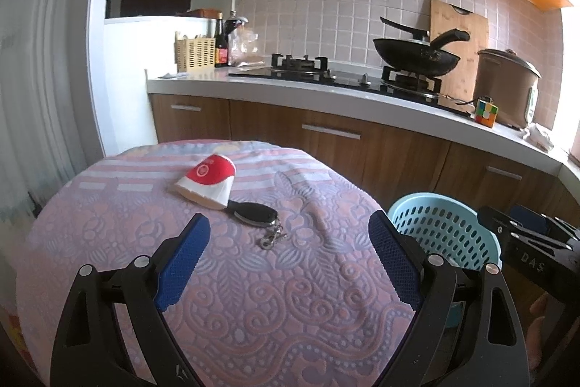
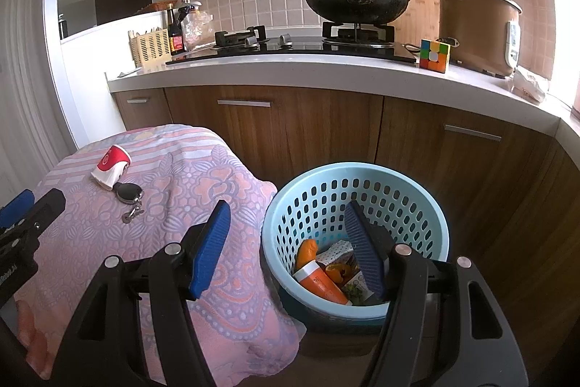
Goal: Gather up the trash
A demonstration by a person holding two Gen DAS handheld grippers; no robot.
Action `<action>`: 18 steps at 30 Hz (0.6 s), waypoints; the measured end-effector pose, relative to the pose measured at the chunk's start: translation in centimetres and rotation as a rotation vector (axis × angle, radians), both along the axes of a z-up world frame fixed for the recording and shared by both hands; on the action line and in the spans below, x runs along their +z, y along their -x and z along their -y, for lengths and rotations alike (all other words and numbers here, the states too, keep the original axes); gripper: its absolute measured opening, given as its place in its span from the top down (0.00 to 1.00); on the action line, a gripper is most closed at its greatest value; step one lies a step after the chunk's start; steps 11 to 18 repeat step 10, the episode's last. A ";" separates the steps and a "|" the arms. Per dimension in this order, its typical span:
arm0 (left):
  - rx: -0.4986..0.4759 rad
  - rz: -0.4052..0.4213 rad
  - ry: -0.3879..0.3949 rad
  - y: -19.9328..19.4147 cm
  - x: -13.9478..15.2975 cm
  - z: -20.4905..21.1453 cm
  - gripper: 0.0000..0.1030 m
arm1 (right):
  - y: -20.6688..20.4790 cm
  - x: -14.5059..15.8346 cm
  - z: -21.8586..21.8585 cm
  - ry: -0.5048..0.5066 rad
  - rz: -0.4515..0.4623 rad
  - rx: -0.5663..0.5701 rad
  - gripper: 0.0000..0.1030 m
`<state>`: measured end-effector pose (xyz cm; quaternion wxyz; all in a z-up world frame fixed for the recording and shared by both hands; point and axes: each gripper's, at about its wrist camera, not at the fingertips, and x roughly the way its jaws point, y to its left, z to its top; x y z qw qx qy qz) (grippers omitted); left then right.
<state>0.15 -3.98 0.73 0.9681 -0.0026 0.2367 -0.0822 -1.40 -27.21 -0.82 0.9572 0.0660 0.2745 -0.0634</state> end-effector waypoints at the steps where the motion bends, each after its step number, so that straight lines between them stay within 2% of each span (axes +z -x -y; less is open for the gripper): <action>1: -0.002 -0.010 0.007 -0.1 0.0 0.0 0.14 | 0.0 0.0 0.0 -0.001 0.000 -0.001 0.40; 3: 0.005 -0.029 0.016 -0.4 -0.1 -0.1 0.09 | 0.0 0.0 0.2 -0.007 -0.001 -0.001 0.40; 18: 0.017 -0.032 0.011 -0.5 0.0 -0.4 0.09 | 0.1 0.2 -0.1 -0.002 0.002 -0.004 0.40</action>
